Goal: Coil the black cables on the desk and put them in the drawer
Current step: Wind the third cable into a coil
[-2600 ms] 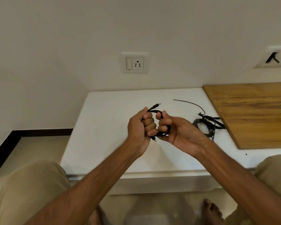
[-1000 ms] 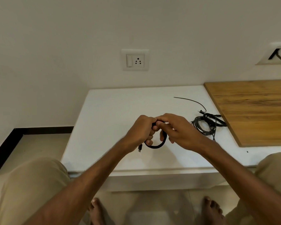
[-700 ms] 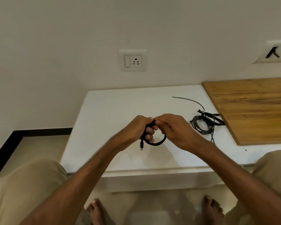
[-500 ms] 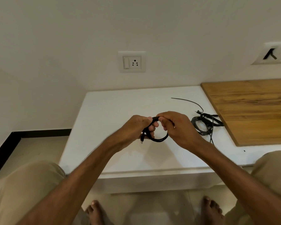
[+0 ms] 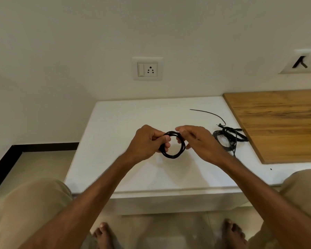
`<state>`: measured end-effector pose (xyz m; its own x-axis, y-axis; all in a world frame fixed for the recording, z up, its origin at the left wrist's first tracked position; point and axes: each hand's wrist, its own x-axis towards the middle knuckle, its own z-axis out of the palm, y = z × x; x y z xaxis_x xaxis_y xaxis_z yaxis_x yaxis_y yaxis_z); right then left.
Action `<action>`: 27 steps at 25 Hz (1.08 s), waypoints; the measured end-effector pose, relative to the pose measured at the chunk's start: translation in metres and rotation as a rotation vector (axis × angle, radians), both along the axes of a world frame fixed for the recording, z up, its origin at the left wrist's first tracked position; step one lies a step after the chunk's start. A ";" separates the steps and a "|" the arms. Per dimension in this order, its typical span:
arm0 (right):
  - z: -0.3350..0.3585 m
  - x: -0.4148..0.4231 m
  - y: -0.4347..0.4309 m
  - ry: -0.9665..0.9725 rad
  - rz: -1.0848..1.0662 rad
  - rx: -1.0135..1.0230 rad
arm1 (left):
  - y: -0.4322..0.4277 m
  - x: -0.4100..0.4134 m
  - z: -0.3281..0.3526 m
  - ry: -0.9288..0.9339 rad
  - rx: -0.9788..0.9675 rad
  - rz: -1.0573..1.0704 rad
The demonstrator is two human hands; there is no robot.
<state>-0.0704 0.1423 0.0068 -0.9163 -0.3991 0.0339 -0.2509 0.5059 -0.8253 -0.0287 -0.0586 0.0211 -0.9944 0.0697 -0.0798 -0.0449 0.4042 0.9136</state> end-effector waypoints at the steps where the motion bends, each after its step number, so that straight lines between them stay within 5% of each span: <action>1: -0.002 -0.006 0.004 0.024 -0.058 -0.001 | 0.000 -0.001 -0.001 -0.007 -0.002 0.019; 7: -0.005 -0.047 0.041 0.429 -0.405 0.213 | 0.001 -0.001 -0.002 -0.048 -0.001 0.053; 14: -0.026 -0.076 0.068 0.106 -0.595 0.706 | 0.004 0.001 -0.001 -0.082 -0.012 0.033; 22: -0.033 -0.077 0.053 0.143 -0.544 0.814 | 0.004 0.001 -0.003 -0.091 -0.028 0.017; 27: -0.037 -0.079 0.047 0.295 -0.533 0.602 | 0.002 0.001 -0.002 -0.082 -0.023 0.015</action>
